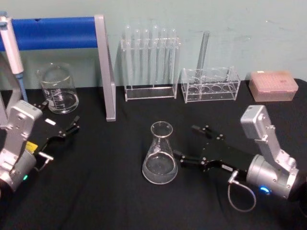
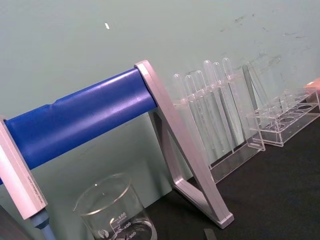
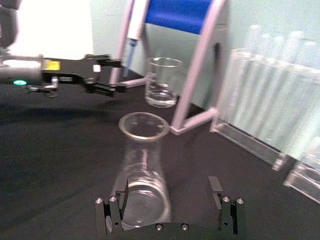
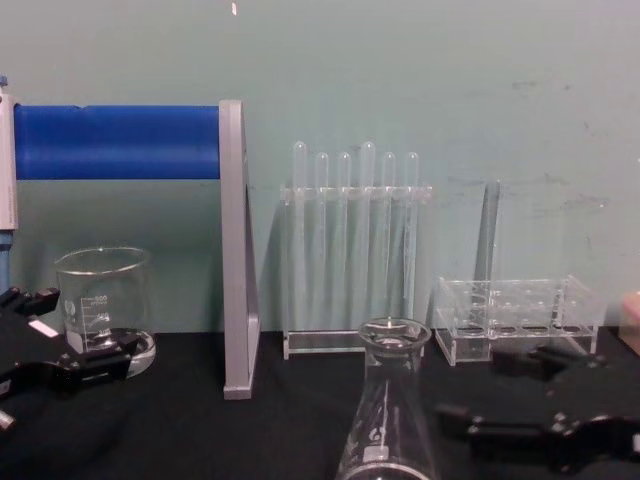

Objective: Grasp the erlenmeyer flask with one hand, shake it three times, then place it back.

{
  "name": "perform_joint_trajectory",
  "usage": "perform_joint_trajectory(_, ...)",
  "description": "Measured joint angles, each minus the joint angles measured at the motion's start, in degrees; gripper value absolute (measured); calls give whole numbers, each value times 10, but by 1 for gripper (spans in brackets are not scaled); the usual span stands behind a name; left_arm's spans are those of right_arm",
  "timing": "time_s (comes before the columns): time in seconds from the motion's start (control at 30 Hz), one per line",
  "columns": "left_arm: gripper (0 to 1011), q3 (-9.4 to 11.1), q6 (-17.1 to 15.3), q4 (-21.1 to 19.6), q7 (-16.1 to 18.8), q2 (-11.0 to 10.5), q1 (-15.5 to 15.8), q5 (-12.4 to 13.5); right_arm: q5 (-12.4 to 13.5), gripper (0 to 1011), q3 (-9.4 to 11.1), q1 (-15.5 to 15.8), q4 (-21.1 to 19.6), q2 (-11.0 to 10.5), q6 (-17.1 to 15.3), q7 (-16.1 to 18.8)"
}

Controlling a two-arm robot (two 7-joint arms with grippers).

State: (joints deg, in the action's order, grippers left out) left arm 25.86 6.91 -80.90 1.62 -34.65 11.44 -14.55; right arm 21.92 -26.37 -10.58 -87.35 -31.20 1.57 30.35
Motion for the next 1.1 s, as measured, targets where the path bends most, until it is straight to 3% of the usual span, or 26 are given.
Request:
perform_joint_trajectory(0.23, 1001, 0, 0, 0, 0, 0, 0, 0, 2, 1000, 48, 32, -18, 7, -2, -58)
perform_joint_trajectory(0.47, 1001, 0, 0, 0, 0, 0, 0, 0, 14, 1000, 105, 46, -21, 49, -8, -141)
perform_joint_trajectory(0.63, 1001, 0, 0, 0, 0, 0, 0, 0, -5, 1000, 124, 42, -15, 80, -11, -200)
perform_joint_trajectory(0.83, 1001, 0, 0, 0, 0, 0, 0, 0, -50, 1000, 121, 23, 11, 111, -21, -253)
perform_joint_trajectory(1.1, 1001, 0, 0, 0, 0, 0, 0, 0, -83, 1000, 109, 1, 58, 134, -33, -264)
